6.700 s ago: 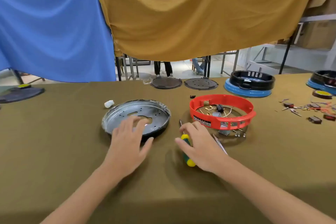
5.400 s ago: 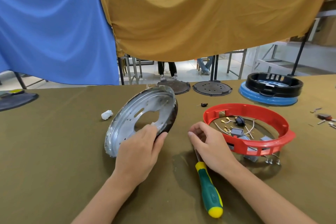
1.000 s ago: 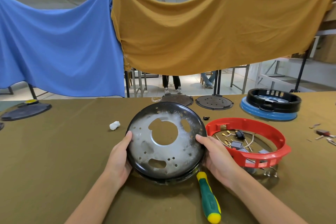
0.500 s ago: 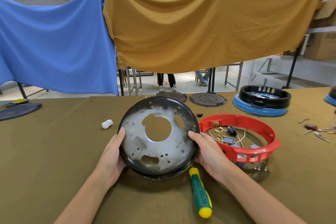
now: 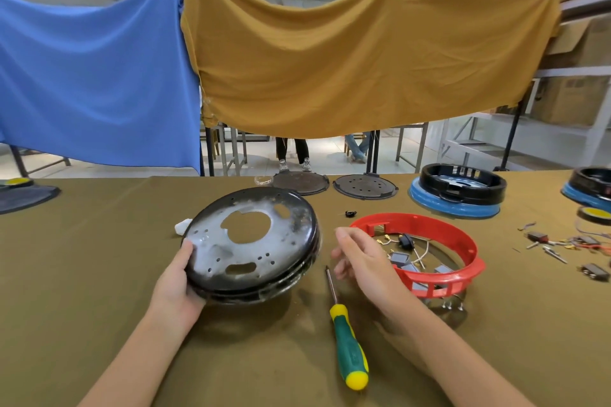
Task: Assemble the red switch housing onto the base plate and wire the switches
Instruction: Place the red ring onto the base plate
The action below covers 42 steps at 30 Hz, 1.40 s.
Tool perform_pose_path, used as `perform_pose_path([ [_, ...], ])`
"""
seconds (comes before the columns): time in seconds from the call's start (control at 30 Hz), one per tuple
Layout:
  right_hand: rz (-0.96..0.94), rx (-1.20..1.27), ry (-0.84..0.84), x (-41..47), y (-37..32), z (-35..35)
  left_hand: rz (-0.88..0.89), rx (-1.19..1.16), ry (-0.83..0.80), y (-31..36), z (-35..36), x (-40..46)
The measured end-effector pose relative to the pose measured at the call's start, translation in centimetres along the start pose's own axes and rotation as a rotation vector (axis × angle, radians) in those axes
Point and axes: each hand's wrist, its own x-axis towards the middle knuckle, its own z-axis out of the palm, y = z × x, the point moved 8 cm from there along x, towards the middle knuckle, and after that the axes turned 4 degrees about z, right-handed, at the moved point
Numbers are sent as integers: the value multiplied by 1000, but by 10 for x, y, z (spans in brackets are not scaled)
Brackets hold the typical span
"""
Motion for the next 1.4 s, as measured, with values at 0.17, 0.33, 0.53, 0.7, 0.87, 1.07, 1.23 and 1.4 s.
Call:
perform_pose_path([
  [0.17, -291, -624, 186, -4, -34, -36, 55, 17, 50, 4, -5, 4],
  [0.33, -79, -1327, -32, -11, -12, -41, 83, 33, 99, 4, -10, 9],
  [0.53, -184, -1154, 204, -12, -62, -68, 80, 42, 107, 5, -11, 6],
  [0.7, -419, -965, 213, -19, -112, -54, 63, 86, 80, 2, -5, 5],
  [0.87, -709, -847, 143, -24, -119, -4, 52, 169, 30, -1, -3, 7],
  [1.07, -947, -1001, 167, -14, -85, 51, 56, 335, -44, -4, 3, 11],
  [1.23, -979, -975, 153, -10, -57, 63, 197, 565, -64, 1, 4, 15],
  [1.4, -946, -932, 124, -9, -54, 60, 290, 750, -54, 6, 6, 16],
])
